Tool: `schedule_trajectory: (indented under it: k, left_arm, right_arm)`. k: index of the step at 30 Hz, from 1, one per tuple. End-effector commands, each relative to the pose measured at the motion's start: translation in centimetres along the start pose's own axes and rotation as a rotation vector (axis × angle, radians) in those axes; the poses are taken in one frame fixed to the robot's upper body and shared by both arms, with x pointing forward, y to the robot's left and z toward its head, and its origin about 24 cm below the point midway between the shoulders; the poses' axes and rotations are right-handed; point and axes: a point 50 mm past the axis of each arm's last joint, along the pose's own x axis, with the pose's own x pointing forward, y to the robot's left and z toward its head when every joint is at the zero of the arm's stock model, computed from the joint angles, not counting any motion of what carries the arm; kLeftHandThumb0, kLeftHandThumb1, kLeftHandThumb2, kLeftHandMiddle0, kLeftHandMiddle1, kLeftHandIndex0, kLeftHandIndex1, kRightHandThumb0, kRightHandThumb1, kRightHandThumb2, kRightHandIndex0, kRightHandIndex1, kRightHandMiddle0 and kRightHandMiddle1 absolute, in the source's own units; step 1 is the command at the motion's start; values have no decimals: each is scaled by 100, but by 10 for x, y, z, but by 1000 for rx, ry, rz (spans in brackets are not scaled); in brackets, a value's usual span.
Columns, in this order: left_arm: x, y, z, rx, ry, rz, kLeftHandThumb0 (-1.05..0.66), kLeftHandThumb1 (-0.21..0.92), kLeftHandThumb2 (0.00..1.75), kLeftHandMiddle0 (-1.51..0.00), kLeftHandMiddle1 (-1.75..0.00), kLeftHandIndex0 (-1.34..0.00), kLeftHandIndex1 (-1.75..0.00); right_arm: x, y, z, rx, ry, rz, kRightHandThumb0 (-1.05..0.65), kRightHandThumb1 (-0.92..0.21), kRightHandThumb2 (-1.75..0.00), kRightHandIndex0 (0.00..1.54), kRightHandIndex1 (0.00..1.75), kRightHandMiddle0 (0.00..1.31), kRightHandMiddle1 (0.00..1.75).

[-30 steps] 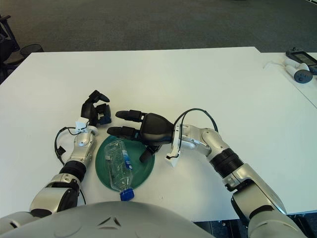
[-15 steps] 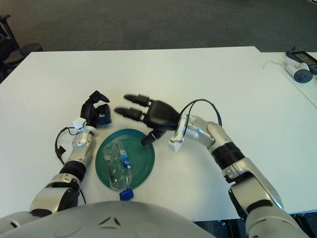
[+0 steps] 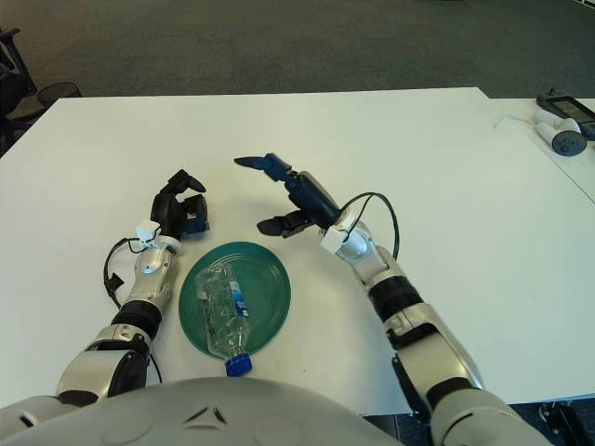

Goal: Put the bottle into the plate.

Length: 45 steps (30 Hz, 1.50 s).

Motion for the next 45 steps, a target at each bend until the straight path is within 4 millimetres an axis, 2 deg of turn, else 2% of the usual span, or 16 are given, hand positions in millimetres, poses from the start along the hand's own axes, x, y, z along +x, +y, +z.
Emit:
schedule_trajectory:
  k: [1,5,7,9,11,14,19,22,31,36,40,45]
  left_arm:
    - [-27,6,-26,-14,115,53,-54,17,150,-128,-175,-74,-175]
    - [-27,7,-26,-5,121,63,-55,15,152,-128,-175,-75,-175]
    - [-27,7,-27,5,129,69,-55,14,154,-128,-175,-76,-175]
    - [-27,8,-27,13,135,72,-56,13,154,-128,-175,-77,-175]
    - [-27,8,-28,17,138,73,-56,13,155,-128,-175,-77,-175]
    - [-27,8,-28,20,141,74,-56,12,155,-128,-175,-77,-175]
    - [-28,9,-27,17,135,67,-56,12,156,-128,-175,-78,-175]
    - [-29,10,-27,12,131,59,-56,12,156,-128,-175,-78,-175]
    - [-31,15,-26,15,124,52,-56,13,155,-127,-175,-77,-175]
    - [-33,18,-26,22,126,47,-55,13,154,-127,-175,-76,-175]
    - [-34,20,-25,31,127,49,-55,14,154,-127,-175,-76,-175]
    - [-35,21,-24,31,126,57,-55,15,152,-128,-175,-75,-175]
  right_arm:
    - [-3,-9,-4,31,6,-67,-54,-79,-57,45,86,21,114]
    - [-7,-10,-8,91,31,-85,-50,-70,-71,46,103,28,121]
    - [-10,-10,-11,140,43,-89,-41,-82,-51,45,117,34,142]
    - [-11,-10,-12,185,47,-90,-39,-86,-43,44,125,37,147]
    - [-11,-10,-13,232,50,-89,-20,-84,-46,45,135,38,147]
    - [-13,-9,-17,306,61,-96,-6,-69,-69,46,148,41,150]
    - [-22,-3,-24,394,102,-143,-2,-58,-88,48,157,42,155]
    - [-36,9,-32,494,160,-171,-1,-53,-95,52,159,42,155]
    - [-52,27,-33,626,230,-199,0,-48,-100,61,156,40,155]
    - [-69,40,-41,587,327,-240,0,-43,-107,64,156,42,158]
    - [-83,50,-47,535,418,-275,0,-44,-106,61,157,43,158]
    - [-88,56,-53,416,531,-369,0,-46,-103,58,154,46,159]
